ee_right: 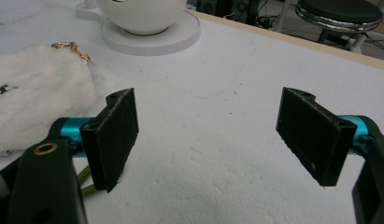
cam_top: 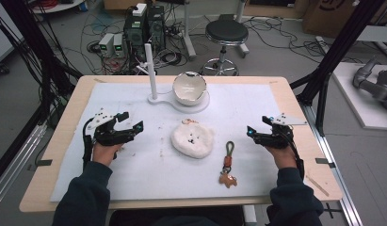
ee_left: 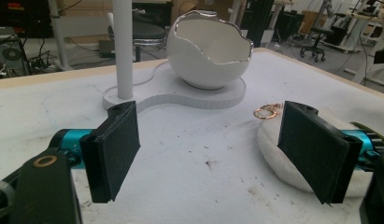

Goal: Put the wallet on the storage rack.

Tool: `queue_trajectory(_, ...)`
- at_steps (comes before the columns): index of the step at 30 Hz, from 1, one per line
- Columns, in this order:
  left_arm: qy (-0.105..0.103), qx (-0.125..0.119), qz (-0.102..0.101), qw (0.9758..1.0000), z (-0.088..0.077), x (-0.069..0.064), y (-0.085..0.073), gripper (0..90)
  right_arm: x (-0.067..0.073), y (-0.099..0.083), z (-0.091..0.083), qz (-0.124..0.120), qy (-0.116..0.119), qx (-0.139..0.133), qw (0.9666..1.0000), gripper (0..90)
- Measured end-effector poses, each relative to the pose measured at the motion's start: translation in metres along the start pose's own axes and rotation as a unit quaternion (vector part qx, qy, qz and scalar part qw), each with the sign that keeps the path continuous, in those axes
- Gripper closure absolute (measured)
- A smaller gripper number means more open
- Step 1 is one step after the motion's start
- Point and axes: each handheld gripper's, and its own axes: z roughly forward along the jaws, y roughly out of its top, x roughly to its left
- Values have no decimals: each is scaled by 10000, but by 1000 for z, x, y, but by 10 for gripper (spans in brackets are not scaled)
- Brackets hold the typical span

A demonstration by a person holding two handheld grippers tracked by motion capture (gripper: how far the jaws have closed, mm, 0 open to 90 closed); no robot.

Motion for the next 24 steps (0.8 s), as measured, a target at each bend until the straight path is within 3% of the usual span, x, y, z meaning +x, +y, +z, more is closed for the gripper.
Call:
queue_trajectory(13,-54,96,7,9999,5,-2,-2,207,12,5,12,192,320,-66,9993,212)
queue_trajectory(14,-49,114,-10,9999,4,-2,-2,208,20,7,19,195,510,-15,9985,213)
queue_trajectory(15,-49,114,-10,9999,4,-2,-2,208,20,7,19,195,510,-15,9985,213)
queue_trajectory(16,-25,93,-8,10000,3,-2,-2,208,30,8,27,76,679,86,9976,240)
queue_trajectory(19,-29,31,-10,10000,1,-4,0,209,43,7,40,191,1014,230,9944,251)
queue_trajectory(21,-63,81,-12,9999,1,-6,-1,209,48,7,44,146,1067,308,9937,261)
queue_trajectory(22,-156,134,17,9998,3,-9,-2,220,57,6,52,49,1234,531,9909,338)
queue_trajectory(24,-210,177,67,9996,6,-11,-3,246,66,5,60,-98,1344,698,9884,338)
